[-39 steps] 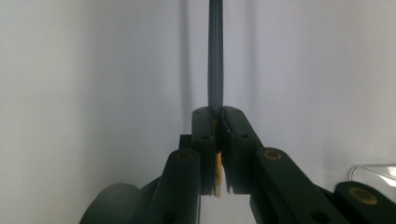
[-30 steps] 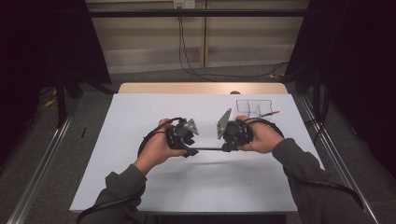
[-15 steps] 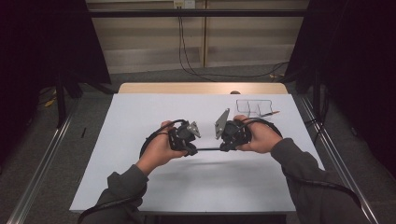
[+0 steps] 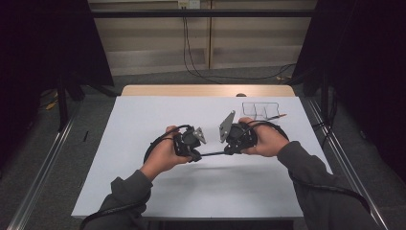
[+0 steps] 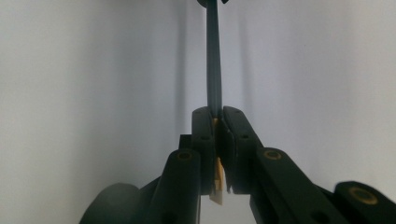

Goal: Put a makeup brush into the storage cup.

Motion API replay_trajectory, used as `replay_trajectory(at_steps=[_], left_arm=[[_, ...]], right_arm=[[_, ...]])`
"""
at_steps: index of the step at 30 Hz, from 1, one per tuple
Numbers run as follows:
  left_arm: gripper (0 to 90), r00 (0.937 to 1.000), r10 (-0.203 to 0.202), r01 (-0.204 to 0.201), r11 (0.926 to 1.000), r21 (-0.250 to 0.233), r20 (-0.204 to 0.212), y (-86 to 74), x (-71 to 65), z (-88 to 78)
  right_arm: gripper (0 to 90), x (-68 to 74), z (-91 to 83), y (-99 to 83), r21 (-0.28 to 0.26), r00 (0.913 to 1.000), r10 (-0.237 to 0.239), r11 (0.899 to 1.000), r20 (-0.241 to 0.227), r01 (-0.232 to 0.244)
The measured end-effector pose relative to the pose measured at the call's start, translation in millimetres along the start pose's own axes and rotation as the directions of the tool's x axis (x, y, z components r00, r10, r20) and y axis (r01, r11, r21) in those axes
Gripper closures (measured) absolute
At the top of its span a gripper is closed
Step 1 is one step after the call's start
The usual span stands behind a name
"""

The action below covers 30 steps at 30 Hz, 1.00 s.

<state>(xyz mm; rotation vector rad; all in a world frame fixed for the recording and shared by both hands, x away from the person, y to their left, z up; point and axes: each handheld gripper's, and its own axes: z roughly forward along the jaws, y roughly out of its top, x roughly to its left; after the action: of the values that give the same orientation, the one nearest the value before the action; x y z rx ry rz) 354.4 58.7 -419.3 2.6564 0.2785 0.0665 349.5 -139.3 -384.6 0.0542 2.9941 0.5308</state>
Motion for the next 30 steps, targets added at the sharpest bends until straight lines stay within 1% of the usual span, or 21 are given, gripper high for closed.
replay_trajectory(at_steps=[2,3,4,7,8,9,11,13,14,15,16,18,20,21,22,24,25,26,28,29,30], left_arm=[[80.1,1.0,-0.001,0.001,1.0,-0.003,0.004,0.0,-0.7,0.3],[80.0,1.0,0.005,-0.005,1.0,-0.003,0.008,0.2,-0.6,0.3],[79.9,0.9998,0.015,-0.015,0.9998,-0.01,0.015,0.6,-0.7,0.8],[80.2,0.9996,0.005,-0.005,0.9997,-0.025,0.026,2.4,-2.0,0.9],[80.4,0.9997,0.005,-0.004,0.9998,-0.02,0.023,3.3,-2.1,0.7],[80.3,0.9997,0.009,-0.008,0.9998,-0.018,0.021,3.7,-2.4,1.2],[80.4,0.9998,0.007,-0.006,0.9998,-0.02,0.021,4.0,-3.2,2.0],[80.8,0.9996,0.0,0.0,0.9999,-0.016,0.03,3.8,-3.7,2.1],[81.0,0.9995,0.01,-0.01,0.9999,-0.007,0.03,3.5,-3.1,1.9],[81.2,0.9995,0.005,-0.005,0.9999,-0.012,0.031,3.0,-3.6,2.3],[81.4,0.9993,0.02,-0.02,0.9998,-0.004,0.031,2.6,-3.0,1.8],[82.1,0.9992,0.013,-0.013,0.9999,-0.006,0.039,2.2,-4.5,2.4],[83.0,0.9991,0.011,-0.012,0.9999,0.004,0.041,2.3,-5.9,2.5],[83.7,0.9982,0.029,-0.029,0.9995,0.015,0.052,2.4,-5.8,2.2],[84.5,0.998,0.033,-0.034,0.9994,0.009,0.054,2.2,-6.8,2.7],[85.2,0.9983,0.022,-0.022,0.9998,0.0,0.055,2.1,-9.0,3.0],[85.3,0.9984,0.006,-0.005,0.9999,-0.011,0.056,1.4,-9.5,3.0],[85.3,0.9984,0.008,-0.008,0.9999,-0.013,0.056,1.3,-8.6,2.0],[85.3,0.9983,0.01,-0.009,0.9998,-0.015,0.057,0.3,-6.7,0.1],[85.4,0.9984,-0.004,0.005,0.9999,-0.017,0.056,-0.6,-6.8,-0.4],[85.3,0.9983,0.0,0.0,0.9999,-0.014,0.059,-1.5,-5.5,-1.6]], right_arm=[[84.7,0.8,-0.5,0.1,0.004,1.0,0.007,1.0,-0.001,-0.007],[84.7,1.3,-0.3,0.1,0.005,0.9999,0.011,1.0,-0.002,-0.011],[84.7,0.7,0.2,0.3,0.001,1.0,0.001,1.0,-0.003,-0.001],[84.7,0.4,1.3,1.6,-0.01,0.9999,-0.008,1.0,-0.008,0.008],[84.6,1.0,1.7,2.0,-0.012,0.9999,-0.004,1.0,-0.015,0.004],[84.7,0.5,2.0,3.0,-0.011,0.9998,-0.016,1.0,-0.009,0.016],[84.7,1.4,2.2,3.7,-0.013,0.9999,0.002,1.0,-0.012,-0.002],[84.6,0.2,2.4,4.6,-0.027,0.9998,-0.017,1.0,-0.013,0.016],[84.6,-0.2,1.9,5.3,-0.027,0.9997,-0.021,0.999,-0.015,0.02],[84.6,0.7,1.0,5.6,-0.026,0.9998,-0.01,1.0,-0.015,0.01],[84.6,0.5,0.8,5.9,-0.027,0.9997,-0.019,0.999,-0.014,0.019],[84.4,1.1,0.3,6.1,-0.032,0.9997,-0.02,0.999,-0.013,0.019],[83.8,1.0,0.8,6.6,-0.041,0.9998,-0.022,0.999,-0.002,0.022],[83.2,0.7,0.7,6.7,-0.043,0.9998,-0.02,0.999,0.0,0.02],[82.5,0.6,0.7,6.4,-0.048,0.9999,-0.013,0.999,0.004,0.013],[81.3,-0.5,0.1,5.4,-0.058,0.9999,-0.005,0.998,0.01,0.005],[80.8,-0.4,-0.5,4.9,-0.065,0.9999,0.011,0.998,0.012,-0.011],[79.0,-1.5,-0.7,4.3,-0.077,0.9998,0.011,0.997,0.016,-0.01],[75.3,-1.0,-1.7,3.3,-0.082,0.9991,0.033,0.996,0.024,-0.031],[73.4,-1.8,-2.1,2.9,-0.09,0.9989,0.034,0.996,0.033,-0.031],[71.7,-2.3,-2.3,2.2,-0.097,0.9986,0.04,0.995,0.034,-0.037]])
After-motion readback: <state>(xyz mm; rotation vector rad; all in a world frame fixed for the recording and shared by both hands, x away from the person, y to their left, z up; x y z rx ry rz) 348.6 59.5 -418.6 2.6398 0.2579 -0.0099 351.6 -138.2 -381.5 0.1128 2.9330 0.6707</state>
